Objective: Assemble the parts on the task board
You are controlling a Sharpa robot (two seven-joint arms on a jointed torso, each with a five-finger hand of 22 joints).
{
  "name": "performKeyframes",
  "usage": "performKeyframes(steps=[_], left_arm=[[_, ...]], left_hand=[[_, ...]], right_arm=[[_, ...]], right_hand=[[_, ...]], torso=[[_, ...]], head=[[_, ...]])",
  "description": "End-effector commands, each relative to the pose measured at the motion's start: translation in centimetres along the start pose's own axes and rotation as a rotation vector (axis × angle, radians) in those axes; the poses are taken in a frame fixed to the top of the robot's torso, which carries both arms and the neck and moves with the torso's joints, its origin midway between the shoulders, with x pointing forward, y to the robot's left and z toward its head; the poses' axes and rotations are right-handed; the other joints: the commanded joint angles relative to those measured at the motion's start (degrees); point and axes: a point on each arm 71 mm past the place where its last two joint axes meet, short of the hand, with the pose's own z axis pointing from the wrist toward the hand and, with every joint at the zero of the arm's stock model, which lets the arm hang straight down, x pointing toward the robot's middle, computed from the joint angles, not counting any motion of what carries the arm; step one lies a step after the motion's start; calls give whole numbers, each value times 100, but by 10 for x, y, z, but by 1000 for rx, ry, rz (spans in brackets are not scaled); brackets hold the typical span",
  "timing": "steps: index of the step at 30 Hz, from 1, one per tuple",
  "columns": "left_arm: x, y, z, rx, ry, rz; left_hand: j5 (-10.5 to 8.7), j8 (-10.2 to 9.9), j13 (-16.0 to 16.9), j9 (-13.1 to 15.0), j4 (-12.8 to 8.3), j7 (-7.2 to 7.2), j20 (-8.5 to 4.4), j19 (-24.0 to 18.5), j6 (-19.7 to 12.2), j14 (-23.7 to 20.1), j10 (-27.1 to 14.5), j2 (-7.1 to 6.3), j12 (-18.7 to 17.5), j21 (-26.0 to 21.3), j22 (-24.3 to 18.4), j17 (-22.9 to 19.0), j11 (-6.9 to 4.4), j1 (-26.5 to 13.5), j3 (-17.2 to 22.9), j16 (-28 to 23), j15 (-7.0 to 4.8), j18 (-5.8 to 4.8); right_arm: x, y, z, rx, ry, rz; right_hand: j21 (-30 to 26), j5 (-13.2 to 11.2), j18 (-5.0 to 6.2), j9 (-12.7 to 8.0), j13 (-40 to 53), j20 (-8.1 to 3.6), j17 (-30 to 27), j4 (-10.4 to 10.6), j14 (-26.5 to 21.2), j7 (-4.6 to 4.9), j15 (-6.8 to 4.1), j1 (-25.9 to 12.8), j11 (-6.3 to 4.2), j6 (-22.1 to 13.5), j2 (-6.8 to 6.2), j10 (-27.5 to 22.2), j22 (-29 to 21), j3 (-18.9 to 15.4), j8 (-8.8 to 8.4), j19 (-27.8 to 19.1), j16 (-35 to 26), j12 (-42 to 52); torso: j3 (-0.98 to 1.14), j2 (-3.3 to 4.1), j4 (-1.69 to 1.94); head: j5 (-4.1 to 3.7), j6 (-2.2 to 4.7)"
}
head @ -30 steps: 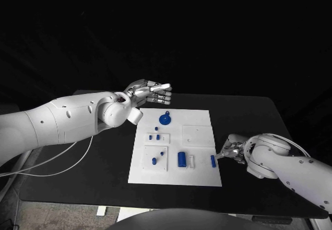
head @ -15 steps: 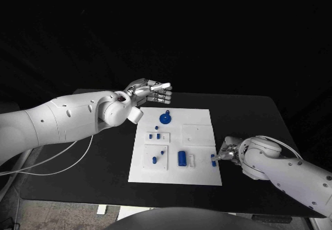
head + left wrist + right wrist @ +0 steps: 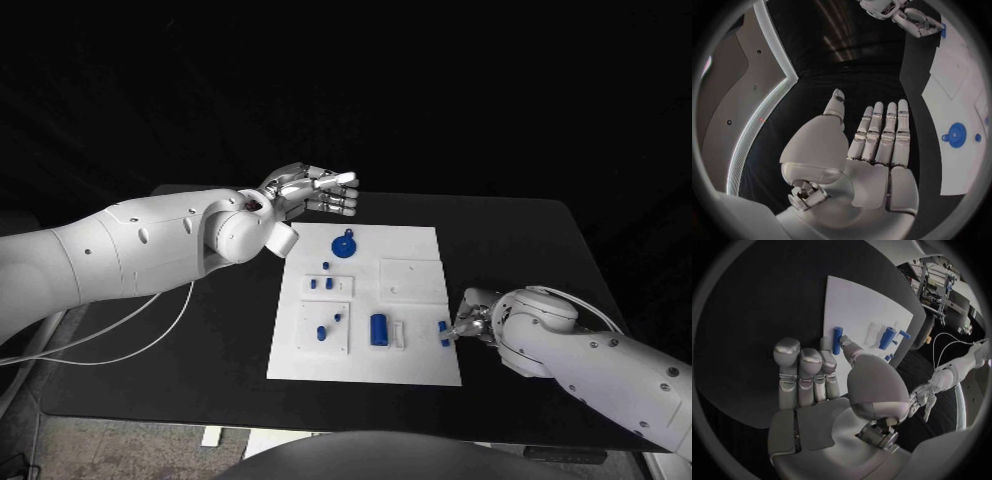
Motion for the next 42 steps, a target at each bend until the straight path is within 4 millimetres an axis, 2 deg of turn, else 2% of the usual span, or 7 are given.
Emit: performKeyframes(steps=[1,15,16,20,26,32,42], left_arm=[[3,-1,1,10,21,-5],[3,-1,1,7,21,-5],[3,-1,1,7,21,-5],[3,-1,1,6,22,-5],[3,-1,0,4,19,-5],[2,0,0,3,19,-5],[2,0,0,0,17,-4]], left_hand=[[13,0,-1,6,1,16,-10,27,25,28,20,52,-26,-23,-4,-5,2,-10,-22,-3,-1,1],[12,0,-1,6,13,19,-4,21,13,3,9,55,-26,-27,-3,-6,7,-21,-20,-4,7,5],[12,0,-1,6,13,19,-4,21,13,3,9,55,-26,-27,-3,-6,7,-21,-20,-4,7,5],[12,0,-1,6,13,19,-4,21,13,3,9,55,-26,-27,-3,-6,7,-21,-20,-4,7,5],[14,-4,-1,4,18,25,-3,20,-23,5,3,55,-27,-27,-3,-5,9,-19,-17,-3,7,7],[14,-4,-1,4,18,25,-3,20,-23,5,3,55,-27,-27,-3,-5,9,-19,-17,-3,7,7],[14,-4,-1,4,18,25,-3,20,-23,5,3,55,-27,-27,-3,-5,9,-19,-17,-3,7,7]], right_arm=[[7,3,3,5,0,-35],[22,5,15,20,-4,-84],[22,5,15,20,-3,-83],[24,5,15,17,11,-57],[26,8,14,-1,35,26],[25,10,12,-27,19,146],[18,10,3,-61,-10,303]], right_hand=[[31,-13,-95,-11,0,-13,-1,-52,0,8,13,8,-26,-11,56,10,513,7,-41,101,6,-31],[-10,34,-75,-168,-7,9,-41,-337,-6,99,39,62,22,-273,175,-27,504,226,-49,97,-21,-47],[-7,115,-67,-226,-5,19,-48,-403,-7,101,46,43,30,-287,191,-29,505,278,-48,98,-25,-40],[-11,1271,-47,-456,-8,33,-69,-926,-10,158,55,0,51,-341,362,-66,507,652,-44,98,-32,-41],[10,2112,-22,-598,-4,35,-86,-1411,-23,224,58,-156,59,-366,482,-92,513,1261,-44,85,-32,-23],[106,2348,-5,-596,-6,33,-94,-1461,-27,217,52,-236,46,-291,399,-70,519,1683,-42,65,-20,-1],[140,2453,-2,-592,-18,24,-107,-1460,-27,195,41,-254,32,-224,397,-63,515,1575,-42,58,-20,-9]], torso=[[5,5,8],[9,2,-7],[9,2,-7],[10,2,-4],[10,4,-4],[9,4,-1],[5,1,-6]], head=[[17,-12],[38,-42],[38,-42],[38,-42],[31,-49],[22,-49],[29,-69]])
